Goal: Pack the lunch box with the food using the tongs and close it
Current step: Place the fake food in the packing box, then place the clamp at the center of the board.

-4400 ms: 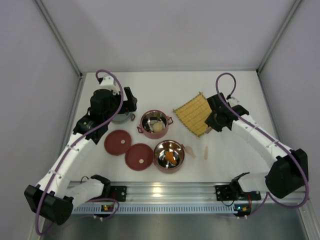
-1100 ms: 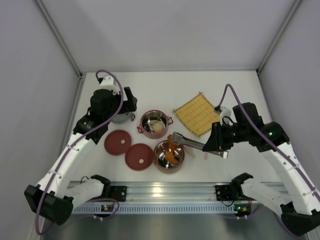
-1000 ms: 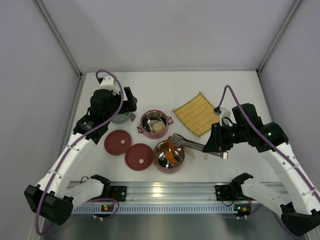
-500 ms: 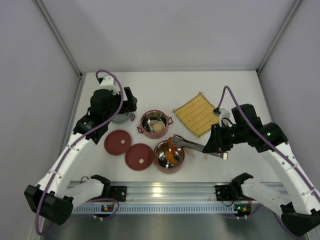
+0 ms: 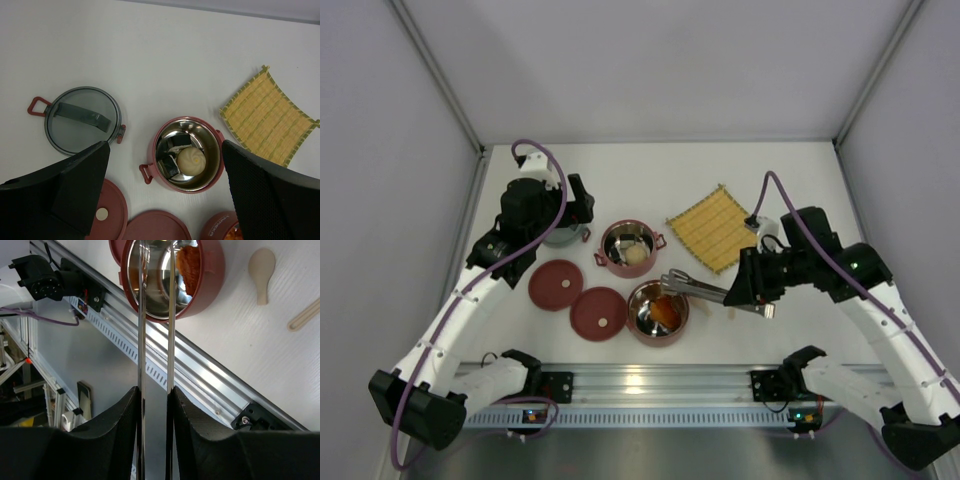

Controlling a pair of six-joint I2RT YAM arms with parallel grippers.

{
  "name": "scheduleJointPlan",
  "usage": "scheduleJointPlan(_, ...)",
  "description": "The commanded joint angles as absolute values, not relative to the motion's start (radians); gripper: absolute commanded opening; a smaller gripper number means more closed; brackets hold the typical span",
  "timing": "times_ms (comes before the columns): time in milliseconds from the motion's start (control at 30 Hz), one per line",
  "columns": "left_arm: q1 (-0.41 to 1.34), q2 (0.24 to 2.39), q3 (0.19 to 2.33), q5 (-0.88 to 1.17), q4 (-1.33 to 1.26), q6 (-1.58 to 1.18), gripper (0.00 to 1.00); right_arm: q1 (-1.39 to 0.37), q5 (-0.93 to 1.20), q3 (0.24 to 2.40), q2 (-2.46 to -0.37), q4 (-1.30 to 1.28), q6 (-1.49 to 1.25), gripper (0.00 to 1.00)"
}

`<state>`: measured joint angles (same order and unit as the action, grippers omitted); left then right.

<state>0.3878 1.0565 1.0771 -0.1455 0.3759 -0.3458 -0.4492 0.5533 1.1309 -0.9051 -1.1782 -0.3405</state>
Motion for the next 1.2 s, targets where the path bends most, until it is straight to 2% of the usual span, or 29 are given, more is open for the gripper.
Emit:
scheduleJointPlan(0,0.387,1.052,1.106,-0.141,0.362,-0.347,0.99,-0.456,0.572,1.144,-0.905,-1.157,-0.325,0.31)
scheduleJointPlan(433,0.387,1.049,1.104,-0.144,0.364,-0.347,0.99,-0.456,0.571,1.192,-0.937,-1.124,-0.351,0.32)
scheduleJointPlan(767,0.385,1.055,1.117,-0.161,0.382,-0.354,0.99,-0.457,0.56,1.275,-0.98,-1.049,-0.399,0.36)
scheduleJointPlan(1167,0.387,1.071,1.141,-0.218,0.426,-0.367,0.99,-0.529,0.545,1.354,-1.135,-0.879,-0.449,0.35)
